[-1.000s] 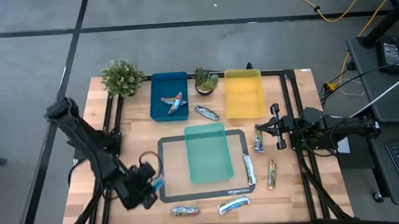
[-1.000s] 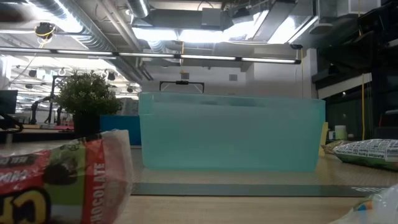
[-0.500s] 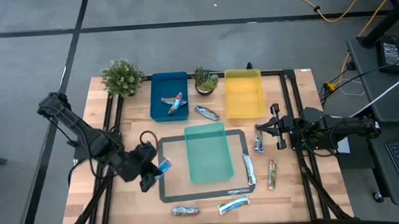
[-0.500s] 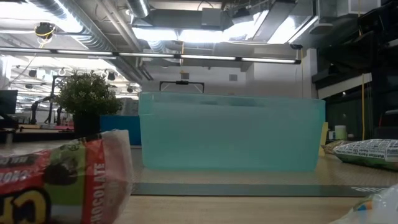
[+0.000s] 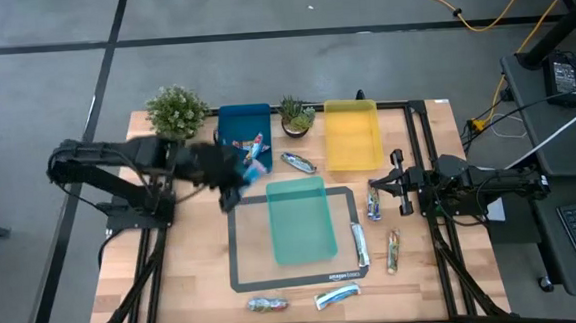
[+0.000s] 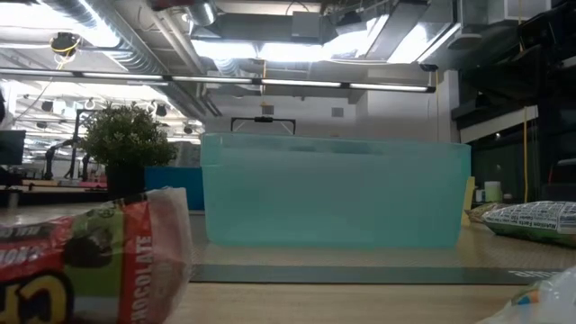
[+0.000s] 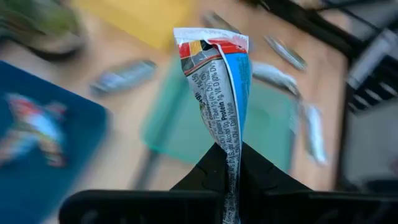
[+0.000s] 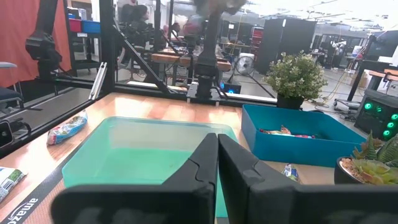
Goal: Pick and place Granola Bars by type
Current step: Put the red granola bar into the dark blue bin
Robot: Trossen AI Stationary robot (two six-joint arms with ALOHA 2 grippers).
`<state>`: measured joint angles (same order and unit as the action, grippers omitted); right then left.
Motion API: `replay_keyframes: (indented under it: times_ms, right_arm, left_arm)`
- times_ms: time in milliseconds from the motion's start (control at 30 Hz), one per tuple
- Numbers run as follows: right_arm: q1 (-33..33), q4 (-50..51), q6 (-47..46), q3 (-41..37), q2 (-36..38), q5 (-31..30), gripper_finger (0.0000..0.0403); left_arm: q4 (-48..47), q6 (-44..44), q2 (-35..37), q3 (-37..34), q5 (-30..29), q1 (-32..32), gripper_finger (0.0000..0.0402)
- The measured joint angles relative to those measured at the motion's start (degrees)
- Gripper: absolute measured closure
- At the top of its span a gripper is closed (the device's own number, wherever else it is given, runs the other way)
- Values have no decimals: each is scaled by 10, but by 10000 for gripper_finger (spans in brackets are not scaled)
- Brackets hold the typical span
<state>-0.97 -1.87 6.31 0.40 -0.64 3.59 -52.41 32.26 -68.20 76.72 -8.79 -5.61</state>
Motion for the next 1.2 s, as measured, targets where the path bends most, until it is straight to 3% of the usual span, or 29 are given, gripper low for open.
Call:
replay_keyframes:
  times_ms: [467,900,1200]
  right_arm:
    - [0,0,0,0,0,0,386]
    - [0,0,0,0,0,0,386]
    - [0,0,0,0,0,0,386]
  left_arm:
    - [-45,-95,-16,25,-15,126,395]
    - [-46,-222,-114,25,58,258,391]
    - [-58,-272,-133,24,12,306,393]
